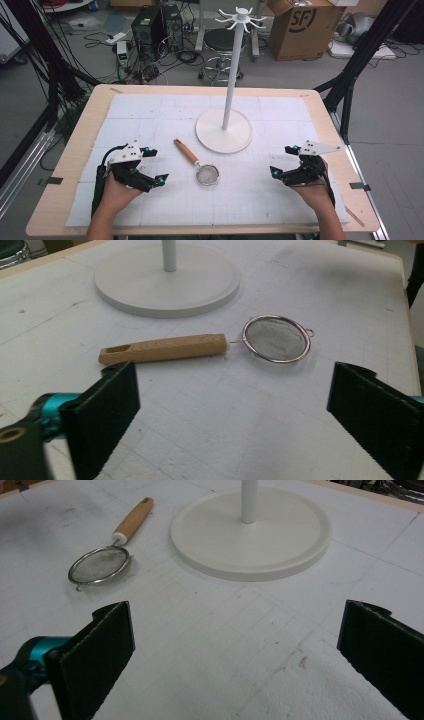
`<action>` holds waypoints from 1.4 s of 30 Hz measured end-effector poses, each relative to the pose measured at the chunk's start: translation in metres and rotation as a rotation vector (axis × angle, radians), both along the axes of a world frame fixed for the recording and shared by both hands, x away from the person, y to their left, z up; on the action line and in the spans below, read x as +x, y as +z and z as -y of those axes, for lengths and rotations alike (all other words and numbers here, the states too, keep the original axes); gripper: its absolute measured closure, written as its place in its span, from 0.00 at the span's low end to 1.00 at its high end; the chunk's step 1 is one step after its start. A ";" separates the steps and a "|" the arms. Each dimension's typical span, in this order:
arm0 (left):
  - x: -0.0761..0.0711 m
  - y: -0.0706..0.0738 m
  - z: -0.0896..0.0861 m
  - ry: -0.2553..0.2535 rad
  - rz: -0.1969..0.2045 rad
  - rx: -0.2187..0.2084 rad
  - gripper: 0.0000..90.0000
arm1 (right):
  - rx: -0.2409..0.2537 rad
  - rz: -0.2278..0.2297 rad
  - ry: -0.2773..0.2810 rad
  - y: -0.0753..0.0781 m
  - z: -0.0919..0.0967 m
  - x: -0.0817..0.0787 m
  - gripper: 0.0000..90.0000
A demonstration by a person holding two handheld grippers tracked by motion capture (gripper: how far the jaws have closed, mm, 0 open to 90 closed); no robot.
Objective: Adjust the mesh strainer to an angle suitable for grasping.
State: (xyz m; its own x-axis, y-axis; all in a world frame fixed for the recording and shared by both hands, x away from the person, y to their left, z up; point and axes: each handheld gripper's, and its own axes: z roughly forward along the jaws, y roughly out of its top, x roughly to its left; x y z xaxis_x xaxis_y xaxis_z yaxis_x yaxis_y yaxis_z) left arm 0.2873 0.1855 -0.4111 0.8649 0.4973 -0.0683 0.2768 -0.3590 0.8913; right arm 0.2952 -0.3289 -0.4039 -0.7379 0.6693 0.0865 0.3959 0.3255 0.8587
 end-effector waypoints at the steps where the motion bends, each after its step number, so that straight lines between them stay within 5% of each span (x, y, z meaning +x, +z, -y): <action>1: 0.001 0.002 0.003 -0.003 -0.006 0.007 0.16 | 0.000 -0.002 -0.002 0.000 0.000 0.000 0.01; 13: 0.021 0.018 0.033 -0.047 -0.014 0.124 0.20 | 0.011 -0.004 0.000 0.000 0.003 0.000 0.01; 24: 0.034 0.014 0.039 -0.020 -0.047 0.151 0.21 | 0.006 -0.010 0.001 -0.002 0.002 0.000 0.01; 34: 0.047 0.007 0.043 0.055 -0.079 0.162 0.55 | -0.003 -0.002 0.007 -0.004 0.001 0.002 0.01; 40: 0.062 0.010 0.060 0.053 -0.094 0.204 0.66 | -0.005 -0.007 0.001 -0.004 0.001 0.002 0.01; 42: 0.067 0.008 0.063 0.055 -0.102 0.181 0.70 | -0.007 -0.005 0.002 -0.004 0.001 0.002 0.01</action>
State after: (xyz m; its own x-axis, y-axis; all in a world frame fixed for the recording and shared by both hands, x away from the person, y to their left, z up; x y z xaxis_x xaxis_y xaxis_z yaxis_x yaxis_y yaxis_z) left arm 0.3539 0.1222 -0.4035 0.8291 0.5560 -0.0593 0.3862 -0.4927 0.7798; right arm 0.2971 -0.3299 -0.4077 -0.7385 0.6687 0.0860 0.4000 0.3319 0.8543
